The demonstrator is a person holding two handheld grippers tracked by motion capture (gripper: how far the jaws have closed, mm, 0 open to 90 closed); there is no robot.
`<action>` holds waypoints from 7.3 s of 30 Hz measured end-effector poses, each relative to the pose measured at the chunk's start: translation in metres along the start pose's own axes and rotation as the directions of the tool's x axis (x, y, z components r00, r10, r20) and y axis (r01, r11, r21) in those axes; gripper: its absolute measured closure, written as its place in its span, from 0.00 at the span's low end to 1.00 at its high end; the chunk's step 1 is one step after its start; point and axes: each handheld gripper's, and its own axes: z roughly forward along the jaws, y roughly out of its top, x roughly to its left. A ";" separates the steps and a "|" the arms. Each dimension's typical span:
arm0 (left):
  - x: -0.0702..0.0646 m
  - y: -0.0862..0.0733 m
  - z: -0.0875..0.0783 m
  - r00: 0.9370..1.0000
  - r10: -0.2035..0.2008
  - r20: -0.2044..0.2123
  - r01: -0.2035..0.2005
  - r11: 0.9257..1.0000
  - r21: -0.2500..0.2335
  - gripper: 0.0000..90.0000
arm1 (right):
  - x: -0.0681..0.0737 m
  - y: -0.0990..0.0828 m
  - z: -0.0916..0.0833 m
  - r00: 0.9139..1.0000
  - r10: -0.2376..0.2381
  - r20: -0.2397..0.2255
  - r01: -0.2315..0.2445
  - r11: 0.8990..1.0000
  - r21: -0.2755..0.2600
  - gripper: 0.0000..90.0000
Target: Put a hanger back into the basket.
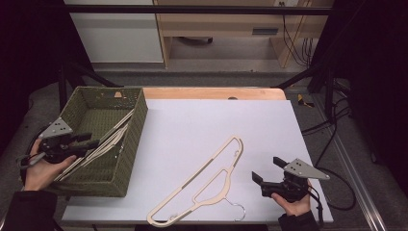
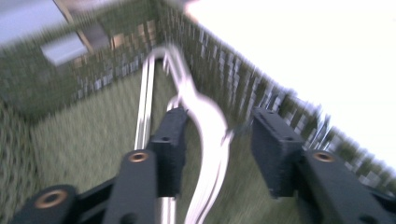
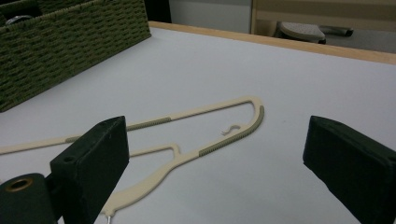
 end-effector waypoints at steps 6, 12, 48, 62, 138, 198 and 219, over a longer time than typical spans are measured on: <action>-0.035 0.015 -0.001 0.998 -0.050 0.039 0.057 0.980 -0.191 0.41 | 0.006 0.003 0.000 1.000 -0.016 -0.014 0.016 1.000 0.001 0.09; -0.085 0.028 0.014 0.992 -0.032 0.120 0.062 0.964 -0.258 0.29 | 0.013 0.002 0.007 0.998 -0.035 -0.045 0.037 0.999 0.031 0.10; -0.204 -0.016 0.094 0.956 0.009 0.293 0.030 0.992 -0.126 0.10 | 0.053 -0.032 0.039 0.977 -0.051 -0.208 0.102 0.964 0.244 0.35; -0.207 -0.020 0.100 0.956 0.011 0.295 0.019 0.995 -0.100 0.09 | 0.071 -0.053 0.057 0.970 -0.065 -0.236 0.150 0.920 0.363 0.68; -0.305 0.011 0.165 0.853 0.204 0.480 -0.321 0.930 0.176 0.80 | 0.055 0.001 0.028 0.958 -0.047 -0.284 0.115 0.967 0.227 0.76; -0.197 0.062 0.062 0.974 0.007 0.225 -0.002 1.000 -0.022 0.96 | -0.008 -0.012 0.000 0.998 0.055 0.015 -0.055 0.998 -0.007 0.10; -0.165 0.121 0.020 0.960 0.147 0.238 -0.122 0.985 -0.118 0.96 | -0.006 -0.009 -0.001 0.999 0.050 0.015 -0.050 0.999 -0.013 0.08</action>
